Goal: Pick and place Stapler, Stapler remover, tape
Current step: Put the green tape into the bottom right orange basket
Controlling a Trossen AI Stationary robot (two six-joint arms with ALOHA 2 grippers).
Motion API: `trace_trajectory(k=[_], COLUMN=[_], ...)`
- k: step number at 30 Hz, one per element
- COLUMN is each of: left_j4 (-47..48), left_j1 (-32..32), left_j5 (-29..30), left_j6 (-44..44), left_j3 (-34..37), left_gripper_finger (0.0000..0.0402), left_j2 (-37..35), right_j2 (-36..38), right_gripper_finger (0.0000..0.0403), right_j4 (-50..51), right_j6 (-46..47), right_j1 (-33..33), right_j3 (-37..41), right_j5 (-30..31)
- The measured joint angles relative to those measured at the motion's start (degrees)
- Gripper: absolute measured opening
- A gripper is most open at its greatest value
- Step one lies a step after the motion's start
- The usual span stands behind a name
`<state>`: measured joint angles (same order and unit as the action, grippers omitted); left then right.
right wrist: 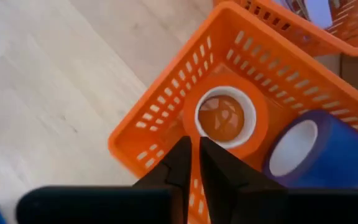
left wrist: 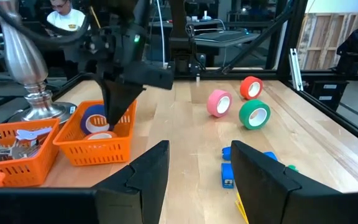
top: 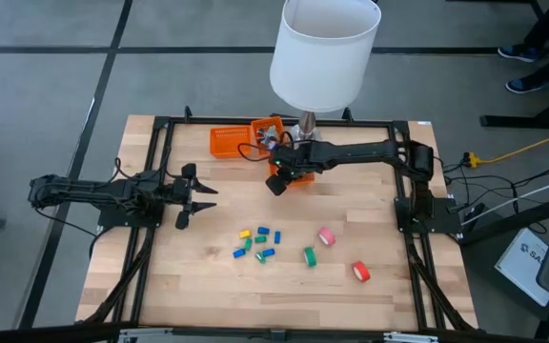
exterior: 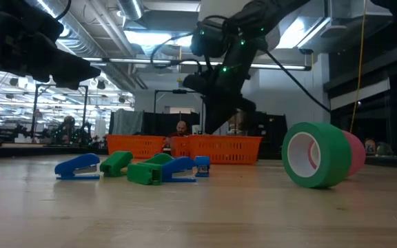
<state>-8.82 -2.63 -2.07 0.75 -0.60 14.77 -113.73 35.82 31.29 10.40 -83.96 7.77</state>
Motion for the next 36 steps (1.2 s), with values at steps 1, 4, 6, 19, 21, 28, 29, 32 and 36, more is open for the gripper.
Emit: trace_trajectory(k=[1,4,6,19,21,28,29,32,36], left_j4=[0.00,0.00,0.02,0.02,-0.15,-0.04,0.01,0.01,0.02], left_j1=[0.00,0.00,0.00,0.00,0.00,0.00,0.00,0.00,0.00], left_j5=[0.00,0.00,0.00,0.00,0.00,0.00,0.00,0.02,0.02], left_j6=[0.00,0.00,0.00,0.00,0.00,0.00,0.00,0.00,0.00], left_j3=[0.00,0.00,0.00,0.00,0.00,0.00,0.00,0.00,0.00], left_gripper_finger=[0.0169,0.0169,0.0169,0.0169,0.0169,0.0169,0.0169,0.0169,0.0169], left_j2=[-0.01,-0.01,0.01,0.01,-0.01,-0.01,0.01,0.00,0.01], right_j2=[0.22,0.87,1.67,5.11,5.46,5.94,5.94,5.94,5.94], right_gripper_finger=[0.0031,0.0024,0.0021,0.0016,0.0016,0.0016,0.0016,0.0017,0.0017], right_j4=[-0.11,0.26,0.47,9.03,10.96,13.68,13.66,13.66,16.17], right_j6=[0.00,0.15,1.12,11.72,13.29,14.85,14.95,14.84,14.81], right_j1=[-0.02,-0.30,-0.72,-7.30,-8.64,-12.78,-13.16,-14.07,-15.26], right_j3=[-0.01,-0.02,-0.02,-0.04,-0.04,-0.04,-0.04,-0.04,-0.04], right_j5=[-0.06,-0.08,-0.09,4.96,5.98,5.44,5.00,3.49,0.98])
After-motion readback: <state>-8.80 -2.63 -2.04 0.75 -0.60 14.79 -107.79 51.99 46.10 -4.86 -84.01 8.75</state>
